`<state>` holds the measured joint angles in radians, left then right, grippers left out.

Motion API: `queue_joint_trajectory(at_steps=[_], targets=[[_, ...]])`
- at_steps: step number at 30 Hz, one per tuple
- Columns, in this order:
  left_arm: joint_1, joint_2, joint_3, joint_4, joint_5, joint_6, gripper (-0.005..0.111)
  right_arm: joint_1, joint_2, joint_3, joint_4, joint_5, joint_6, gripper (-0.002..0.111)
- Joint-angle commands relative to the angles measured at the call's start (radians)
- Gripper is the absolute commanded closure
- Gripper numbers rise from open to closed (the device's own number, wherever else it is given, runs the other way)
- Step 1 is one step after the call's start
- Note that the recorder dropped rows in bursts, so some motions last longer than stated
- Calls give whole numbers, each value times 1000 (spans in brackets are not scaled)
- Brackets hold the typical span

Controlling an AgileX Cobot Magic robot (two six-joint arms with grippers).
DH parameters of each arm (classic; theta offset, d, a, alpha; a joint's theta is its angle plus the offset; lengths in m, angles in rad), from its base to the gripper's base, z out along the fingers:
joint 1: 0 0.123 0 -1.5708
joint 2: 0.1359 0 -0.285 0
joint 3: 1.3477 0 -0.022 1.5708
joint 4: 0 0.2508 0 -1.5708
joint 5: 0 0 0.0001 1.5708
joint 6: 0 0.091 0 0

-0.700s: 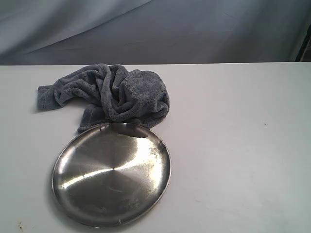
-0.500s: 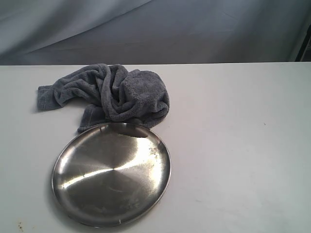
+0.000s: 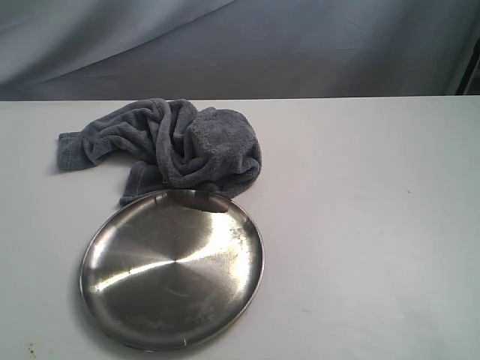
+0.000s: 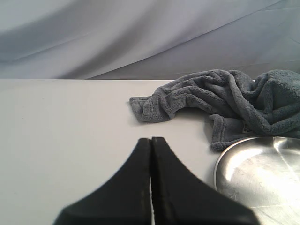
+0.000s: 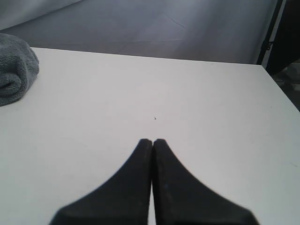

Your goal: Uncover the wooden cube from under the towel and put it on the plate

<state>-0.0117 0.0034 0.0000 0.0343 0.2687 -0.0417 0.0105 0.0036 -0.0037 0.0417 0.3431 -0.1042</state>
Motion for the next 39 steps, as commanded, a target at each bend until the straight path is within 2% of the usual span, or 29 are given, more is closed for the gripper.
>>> queue_joint_trajectory(at_steps=[1, 9, 14, 20, 22, 25, 28, 30, 31, 33, 35, 39], targets=[[-5, -3, 0, 0, -7, -1, 107, 2, -4, 4, 3, -1, 4, 108], [-5, -3, 0, 34, -22, 3, 107, 2, -4, 4, 3, -1, 4, 108], [-5, -3, 0, -58, -134, -6, 107, 2, -4, 4, 3, -1, 4, 108], [-5, -3, 0, -62, -316, -10, 107, 2, -4, 4, 3, -1, 4, 108], [-5, -3, 0, -62, -368, -65, 107, 2, -4, 4, 3, -1, 4, 108], [-5, -3, 0, -58, -455, -250, 107, 2, -4, 4, 3, -1, 4, 108], [-5, -3, 0, 82, -570, -369, 107, 2, -4, 4, 3, -1, 4, 108], [-5, -3, 0, 270, -634, -520, 107, 2, -4, 4, 3, -1, 4, 108], [-5, -2, 0, 418, -703, -624, 107, 2, -4, 4, 3, -1, 4, 108], [-5, 33, 0, 571, -814, -697, 107, 2, -4, 4, 3, -1, 4, 108], [-5, 102, 0, 613, -918, -706, 107, 2, -4, 4, 3, -1, 4, 108], [-5, 314, -38, 608, -917, -709, 107, 2, -4, 4, 3, -1, 4, 108]])
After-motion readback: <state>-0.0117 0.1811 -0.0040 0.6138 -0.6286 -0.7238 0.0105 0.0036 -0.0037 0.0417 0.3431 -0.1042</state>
